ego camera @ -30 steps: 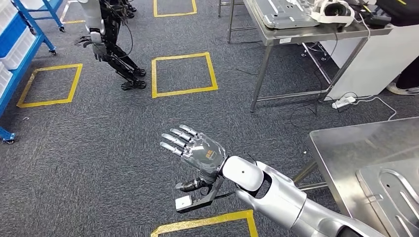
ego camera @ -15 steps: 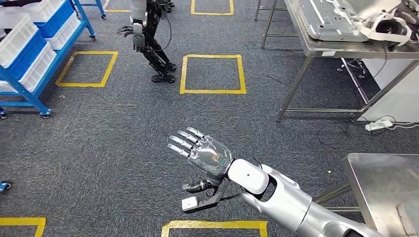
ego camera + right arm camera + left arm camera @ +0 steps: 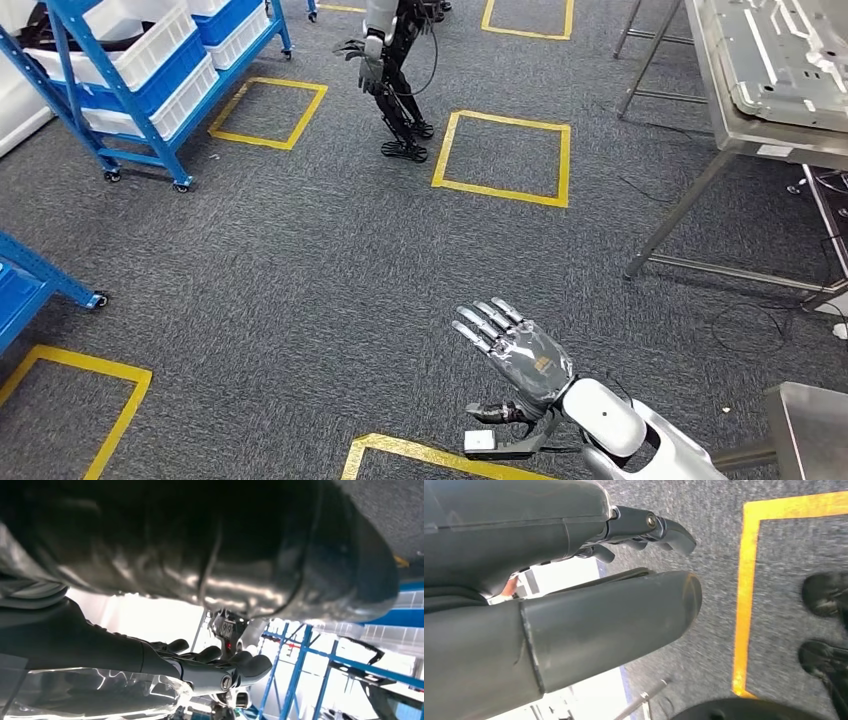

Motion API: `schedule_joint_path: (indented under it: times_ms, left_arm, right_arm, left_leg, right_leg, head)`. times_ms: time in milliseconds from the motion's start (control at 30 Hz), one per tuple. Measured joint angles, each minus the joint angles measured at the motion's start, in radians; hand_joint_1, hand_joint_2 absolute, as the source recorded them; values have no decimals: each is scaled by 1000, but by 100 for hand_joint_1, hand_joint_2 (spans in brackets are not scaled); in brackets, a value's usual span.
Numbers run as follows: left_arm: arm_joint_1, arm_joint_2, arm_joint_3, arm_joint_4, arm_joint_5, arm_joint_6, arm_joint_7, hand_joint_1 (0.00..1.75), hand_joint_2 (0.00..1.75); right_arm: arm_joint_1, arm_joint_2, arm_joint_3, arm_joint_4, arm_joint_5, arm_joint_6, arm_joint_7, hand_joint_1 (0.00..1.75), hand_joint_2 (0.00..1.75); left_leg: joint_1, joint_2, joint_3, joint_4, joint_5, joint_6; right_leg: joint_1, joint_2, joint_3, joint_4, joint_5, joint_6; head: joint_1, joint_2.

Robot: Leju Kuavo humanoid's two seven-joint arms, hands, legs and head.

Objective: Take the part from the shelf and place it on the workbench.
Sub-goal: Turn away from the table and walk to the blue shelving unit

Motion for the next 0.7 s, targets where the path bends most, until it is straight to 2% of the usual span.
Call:
schedule_joint_path:
  times_ms: [33, 67, 133, 167, 200, 267, 300, 333, 367, 400, 433, 500, 533, 567, 600, 633, 667, 700]
  left_arm:
    - [0, 1, -2, 0, 1, -1, 0, 0, 0]
    - [-1, 2, -4, 0, 3, -3, 0, 0, 0]
    - [-1, 4, -7, 0, 5, -6, 0, 0, 0]
    - [-1, 5, -9, 0, 5, -8, -1, 0, 0]
    - [-3, 5, -10, 0, 4, -10, -1, 0, 0]
    - [-6, 5, -14, 0, 3, -11, -1, 0, 0]
    - [-7, 5, -15, 0, 2, -11, -1, 0, 0]
    - [-7, 5, -16, 0, 1, -11, -1, 0, 0]
    - [-7, 5, -17, 0, 0, -11, -1, 0, 0]
    - [-6, 5, -17, 0, -1, -11, -2, 0, 0]
    - [-6, 5, -18, 0, -3, -11, -3, 0, 0]
    - [-6, 4, -19, 0, -6, -11, -6, 0, 0]
    - [-6, 3, -20, 0, -7, -11, -8, 0, 0]
    - [-6, 3, -21, 0, -9, -11, -9, 0, 0]
    - [-5, 3, -22, 0, -11, -11, -9, 0, 0]
    - [-3, 3, -23, 0, -13, -11, -9, 0, 0]
    - [-1, 3, -24, 0, -15, -10, -9, 0, 0]
    - [1, 3, -25, 0, -15, -10, -10, 0, 0]
  right_arm:
    - [15, -3, -17, -6, 14, 1, -1, 0, 0]
    - [23, -3, -28, -9, 29, 6, -1, 0, 0]
    - [29, 6, -37, -11, 52, 20, 2, 0, 0]
    - [30, 12, -39, -12, 60, 25, 4, 0, 0]
    - [30, 17, -41, -12, 64, 28, 7, 0, 0]
    - [33, 22, -43, -12, 70, 31, 12, 0, 0]
    - [36, 22, -44, -10, 72, 31, 15, 0, 0]
    - [40, 23, -44, -9, 74, 31, 16, 0, 0]
    - [44, 24, -45, -8, 75, 31, 19, 0, 0]
    - [48, 24, -45, -7, 77, 31, 22, 0, 0]
    - [52, 25, -47, -7, 79, 30, 26, 0, 0]
    - [59, 26, -54, -6, 82, 28, 34, 0, 0]
    - [63, 26, -58, -6, 82, 27, 36, 0, 0]
    - [67, 26, -62, -6, 83, 27, 37, 0, 0]
    - [71, 26, -64, -6, 84, 27, 38, 0, 0]
    - [73, 26, -66, -6, 84, 27, 38, 0, 0]
    - [75, 26, -67, -6, 85, 26, 38, 0, 0]
    - [77, 26, -68, -7, 85, 25, 38, 0, 0]
  left_leg:
    - [-4, 12, 16, -30, 4, 6]
    - [-8, 16, 18, -37, -1, 12]
    - [-9, -3, 18, -40, 2, 25]
    - [-8, -13, 20, -43, 5, 31]
    - [-6, -23, 23, -48, 8, 38]
    - [-5, -45, 23, -53, 13, 48]
    - [-6, -58, 22, -52, 14, 50]
    - [-7, -72, 20, -52, 15, 51]
    - [-9, -87, 20, -50, 15, 52]
    - [-9, -103, 20, -49, 15, 52]
    - [-10, -118, 20, -47, 15, 51]
    - [-9, -146, 18, -43, 16, 47]
    - [-9, -159, 15, -41, 17, 43]
    - [-8, -171, 10, -40, 19, 36]
    - [-7, -184, 6, -41, 22, 29]
    - [-5, -197, 1, -44, 26, 21]
    - [-4, -197, -2, -45, 27, 16]
    - [-6, -178, -6, -37, 21, 11]
  right_leg:
    - [1, -8, 1, 4, -5, 6]
    - [3, -15, 3, 6, -7, 12]
    - [2, -25, 7, 6, -12, 23]
    - [-1, -10, 7, 13, -20, 29]
    - [-5, 15, 0, 34, -38, 32]
    - [-10, 78, -46, 139, -100, 36]
    - [-10, 93, -81, 208, -131, 36]
    - [-10, 100, -110, 264, -148, 36]
    - [-10, 102, -126, 289, -146, 35]
    - [-10, 104, -124, 278, -124, 33]
    - [-11, 110, -105, 229, -87, 30]
    - [-12, 153, -50, 98, -22, 23]
    - [-12, 174, -32, 53, -6, 20]
    - [-12, 188, -24, 30, -2, 19]
    - [-10, 187, -22, 25, -4, 18]
    - [-9, 174, -21, 22, -1, 15]
    - [-10, 161, -19, 17, 2, 11]
    - [-11, 148, -16, 11, 6, 5]
  head:
    - [0, 0]
    - [1, 0]
    - [1, 0]
    - [1, 0]
    - [1, 0]
    - [1, 0]
    - [1, 0]
    - [1, 0]
    - [1, 0]
    - [1, 0]
    - [1, 0]
    - [1, 0]
    - [2, 0]
    - [2, 0]
    - [1, 0]
    - [1, 0]
    - [1, 0]
    - [1, 0]
